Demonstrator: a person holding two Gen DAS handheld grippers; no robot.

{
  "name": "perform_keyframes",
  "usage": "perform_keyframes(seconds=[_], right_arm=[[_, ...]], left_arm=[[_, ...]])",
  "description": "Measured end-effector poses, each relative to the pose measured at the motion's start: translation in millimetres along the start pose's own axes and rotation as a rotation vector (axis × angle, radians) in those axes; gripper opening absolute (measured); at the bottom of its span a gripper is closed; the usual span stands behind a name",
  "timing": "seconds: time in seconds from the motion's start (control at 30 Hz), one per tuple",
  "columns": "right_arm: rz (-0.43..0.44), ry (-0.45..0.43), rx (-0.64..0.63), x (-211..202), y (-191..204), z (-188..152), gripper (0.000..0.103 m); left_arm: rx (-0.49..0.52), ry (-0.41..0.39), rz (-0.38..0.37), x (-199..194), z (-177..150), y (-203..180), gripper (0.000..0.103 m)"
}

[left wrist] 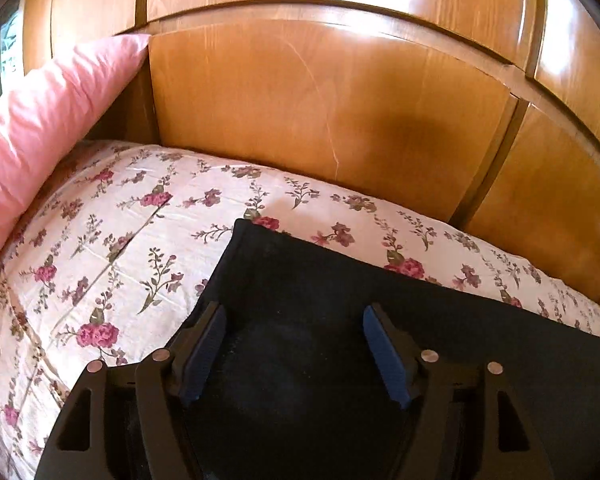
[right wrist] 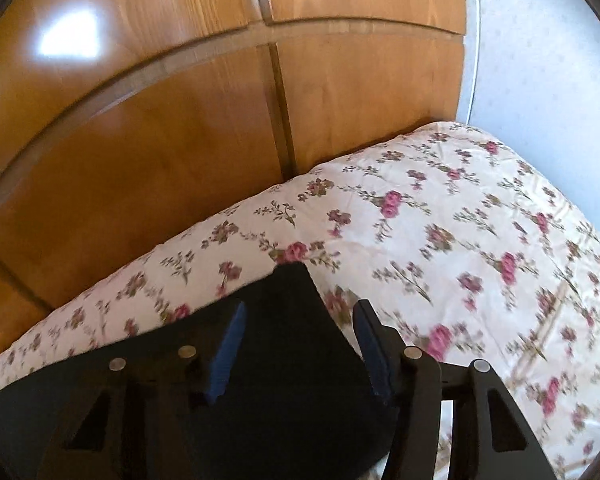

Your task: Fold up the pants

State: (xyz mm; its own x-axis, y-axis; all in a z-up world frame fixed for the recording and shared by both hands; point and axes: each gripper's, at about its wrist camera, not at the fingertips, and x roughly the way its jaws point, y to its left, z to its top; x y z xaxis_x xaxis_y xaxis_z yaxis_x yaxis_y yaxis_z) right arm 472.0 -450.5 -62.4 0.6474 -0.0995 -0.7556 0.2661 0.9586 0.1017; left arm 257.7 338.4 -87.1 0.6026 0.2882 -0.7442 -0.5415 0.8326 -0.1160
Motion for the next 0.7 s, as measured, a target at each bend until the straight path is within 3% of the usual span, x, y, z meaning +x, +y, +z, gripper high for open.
perform_keyframes(seconds=[0.07,0.13,0.2,0.3,0.37,0.47,0.57,0.63,0.7], right_arm=[[-0.016,0.000,-0.012,12,2,-2,0.057],[-0.013,0.003,-0.001,22,1,-9,0.049],[-0.006,-0.043,0.015,24,-1,-18,0.048],[-0.021,-0.072,-0.004,21,2,-23,0.033],[-0.041,-0.080,-0.024,19,6,-24,0.031],[-0.069,-0.093,-0.066,18,15,-26,0.026],[-0.066,-0.093,-0.066,17,15,-26,0.026],[-0.053,-0.093,-0.055,17,12,-26,0.026],[-0.051,-0.092,-0.055,17,12,-26,0.026]], left_arm=[[-0.012,-0.004,-0.014,-1,-1,2,0.072],[-0.013,-0.003,-0.017,0,-1,3,0.072],[-0.008,0.001,-0.012,1,-1,1,0.073],[0.014,0.025,-0.002,3,2,-3,0.078],[0.022,0.052,-0.012,5,10,-5,0.078],[-0.051,0.040,-0.100,3,32,7,0.078],[-0.139,-0.003,-0.085,7,50,23,0.079],[-0.173,0.045,-0.047,22,55,32,0.079],[-0.195,0.118,-0.066,38,55,36,0.079]])
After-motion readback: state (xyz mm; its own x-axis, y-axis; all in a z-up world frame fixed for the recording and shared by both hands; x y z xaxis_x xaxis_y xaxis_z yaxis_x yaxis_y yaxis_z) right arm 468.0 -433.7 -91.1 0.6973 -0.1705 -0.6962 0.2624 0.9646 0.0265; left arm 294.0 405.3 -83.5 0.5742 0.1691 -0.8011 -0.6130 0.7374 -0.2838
